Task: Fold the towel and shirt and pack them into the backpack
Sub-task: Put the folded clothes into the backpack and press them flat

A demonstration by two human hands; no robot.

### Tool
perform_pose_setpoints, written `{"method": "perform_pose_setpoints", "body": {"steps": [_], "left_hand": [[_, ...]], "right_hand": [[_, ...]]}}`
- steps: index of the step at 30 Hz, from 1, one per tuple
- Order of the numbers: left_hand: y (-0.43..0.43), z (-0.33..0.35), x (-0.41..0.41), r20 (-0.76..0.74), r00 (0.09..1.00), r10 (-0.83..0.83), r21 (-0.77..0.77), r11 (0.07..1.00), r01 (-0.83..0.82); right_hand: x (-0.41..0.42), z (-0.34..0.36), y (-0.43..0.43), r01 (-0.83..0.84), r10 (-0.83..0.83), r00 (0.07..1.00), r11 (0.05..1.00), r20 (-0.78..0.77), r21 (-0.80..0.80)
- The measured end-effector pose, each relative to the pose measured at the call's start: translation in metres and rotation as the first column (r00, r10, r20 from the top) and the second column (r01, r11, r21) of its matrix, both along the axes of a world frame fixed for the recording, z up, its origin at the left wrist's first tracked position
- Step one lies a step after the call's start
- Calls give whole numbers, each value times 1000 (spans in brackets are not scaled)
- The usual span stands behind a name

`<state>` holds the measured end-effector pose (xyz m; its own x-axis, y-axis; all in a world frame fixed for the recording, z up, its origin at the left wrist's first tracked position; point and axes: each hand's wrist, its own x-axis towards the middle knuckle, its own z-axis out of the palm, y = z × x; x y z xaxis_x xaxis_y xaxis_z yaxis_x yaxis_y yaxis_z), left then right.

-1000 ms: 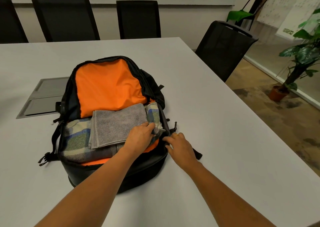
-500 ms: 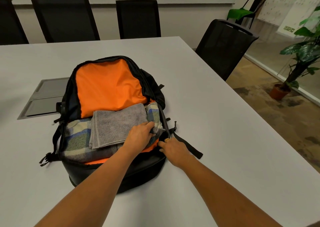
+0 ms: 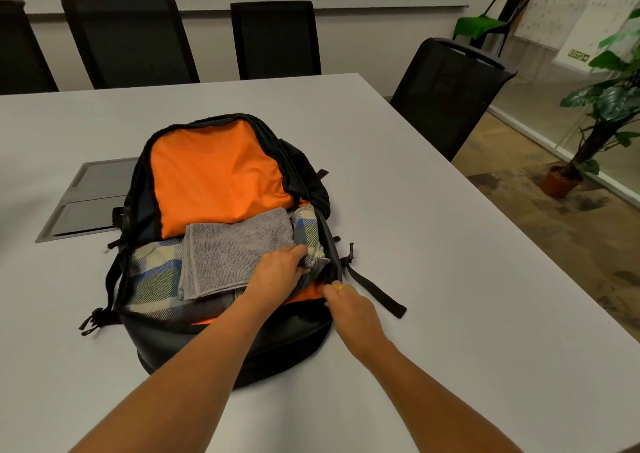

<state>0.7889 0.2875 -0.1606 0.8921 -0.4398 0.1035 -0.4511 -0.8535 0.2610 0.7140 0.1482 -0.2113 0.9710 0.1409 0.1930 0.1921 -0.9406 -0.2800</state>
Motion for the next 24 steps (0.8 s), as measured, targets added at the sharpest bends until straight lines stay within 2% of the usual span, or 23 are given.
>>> {"method": "perform_pose_setpoints", "body": {"steps": [4,6,8,10,13,15,18,20,22,24], "left_hand": [[2,0,1,-5,1000,-19,54,998,20],[1,1,1,7,999,-39,85,996,39],[2,2,-1,29,998,-51,126,991,47],[5,1,-2,28,997,-70,141,988,66],[9,7,-3,-3,997,-74,84,994,74],[12,12,0,5,1000,-23,1,1000,23],[12,11,10,34,999,19,-91,996,-16],[9,9,17,-23,1000,12,-45,999,-13],[5,8,25,-91,996,7,62,998,-1],[3,5,32,-132,991,22,176,984,2]], "right_hand": [[-14,-5,-8,78,-104,979,986,175,148],[-12,1,-10,56,-95,962,986,255,154],[-11,7,-13,15,-64,961,984,268,180],[-12,13,-18,4,-78,974,945,213,327],[-5,26,-24,153,-262,954,844,146,514],[11,40,-23,264,-335,942,785,25,561],[36,51,-18,399,-292,913,781,-285,481],[48,53,-13,443,-269,867,801,-420,402],[55,52,-10,461,-281,848,811,-451,361],[57,53,-9,465,-320,853,825,-412,322]]}}
